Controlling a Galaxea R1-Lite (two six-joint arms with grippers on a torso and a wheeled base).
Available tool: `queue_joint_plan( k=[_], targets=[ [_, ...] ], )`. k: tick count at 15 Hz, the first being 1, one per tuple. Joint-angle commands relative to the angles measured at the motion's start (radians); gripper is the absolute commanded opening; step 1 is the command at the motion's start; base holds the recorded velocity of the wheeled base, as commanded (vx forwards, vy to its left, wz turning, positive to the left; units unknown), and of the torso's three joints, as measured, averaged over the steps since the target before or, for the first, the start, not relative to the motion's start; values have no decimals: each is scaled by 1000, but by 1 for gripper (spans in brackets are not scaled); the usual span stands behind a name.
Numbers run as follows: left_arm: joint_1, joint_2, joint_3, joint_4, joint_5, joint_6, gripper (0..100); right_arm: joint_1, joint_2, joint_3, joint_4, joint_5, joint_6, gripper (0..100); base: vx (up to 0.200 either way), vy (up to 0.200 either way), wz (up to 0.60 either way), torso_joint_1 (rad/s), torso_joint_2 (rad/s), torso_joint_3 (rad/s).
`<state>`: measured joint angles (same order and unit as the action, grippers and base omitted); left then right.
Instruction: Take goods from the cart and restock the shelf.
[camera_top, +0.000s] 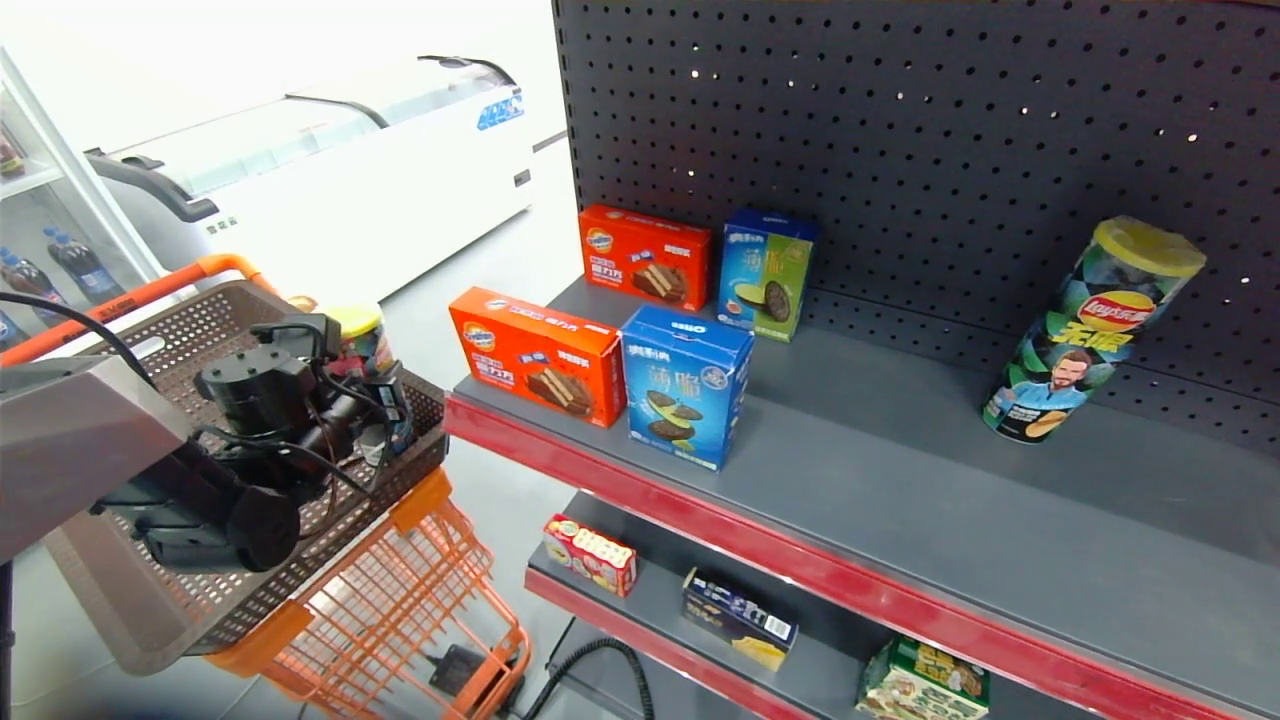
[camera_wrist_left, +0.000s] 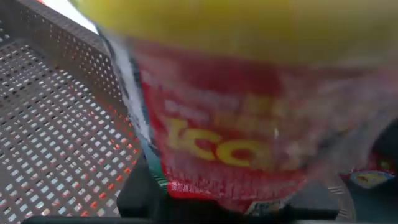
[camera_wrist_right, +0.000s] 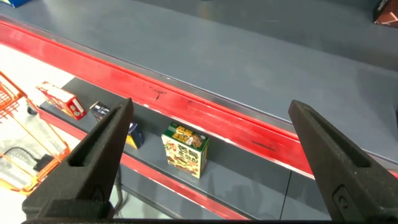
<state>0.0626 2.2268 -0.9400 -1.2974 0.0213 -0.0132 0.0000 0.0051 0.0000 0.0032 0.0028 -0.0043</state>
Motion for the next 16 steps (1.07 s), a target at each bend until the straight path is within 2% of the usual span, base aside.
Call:
queue_joint_plan(
  k=[1, 4, 7, 9, 10, 13, 15, 16],
  targets=[
    [-4, -38, 3, -14, 2, -2, 0, 0, -1, 0, 0, 0, 0, 100, 0, 0, 0, 0, 0, 0],
    [-7, -187, 17, 9, -12, -1, 0, 0, -1, 0, 0, 0, 0, 100, 0, 0, 0, 0, 0, 0],
    [-7, -365, 58, 98, -78, 2, 0, 0, 1, 0, 0, 0, 0, 100, 0, 0, 0, 0, 0, 0],
    [-12, -526, 164, 182, -124, 4, 0, 0, -1, 0, 0, 0, 0, 100, 0, 0, 0, 0, 0, 0],
    [-23, -582, 213, 176, -139, 2, 0, 0, -1, 0, 0, 0, 0, 100, 0, 0, 0, 0, 0, 0],
    [-101, -676, 264, 182, -146, -1, 0, 0, -1, -2, 0, 0, 0, 100, 0, 0, 0, 0, 0, 0],
    [-138, -704, 262, 237, -144, 10, 0, 0, -1, 0, 0, 0, 0, 100, 0, 0, 0, 0, 0, 0],
    [-182, -713, 282, 237, -146, 10, 0, 0, -1, 0, 0, 0, 0, 100, 0, 0, 0, 0, 0, 0]
  ],
)
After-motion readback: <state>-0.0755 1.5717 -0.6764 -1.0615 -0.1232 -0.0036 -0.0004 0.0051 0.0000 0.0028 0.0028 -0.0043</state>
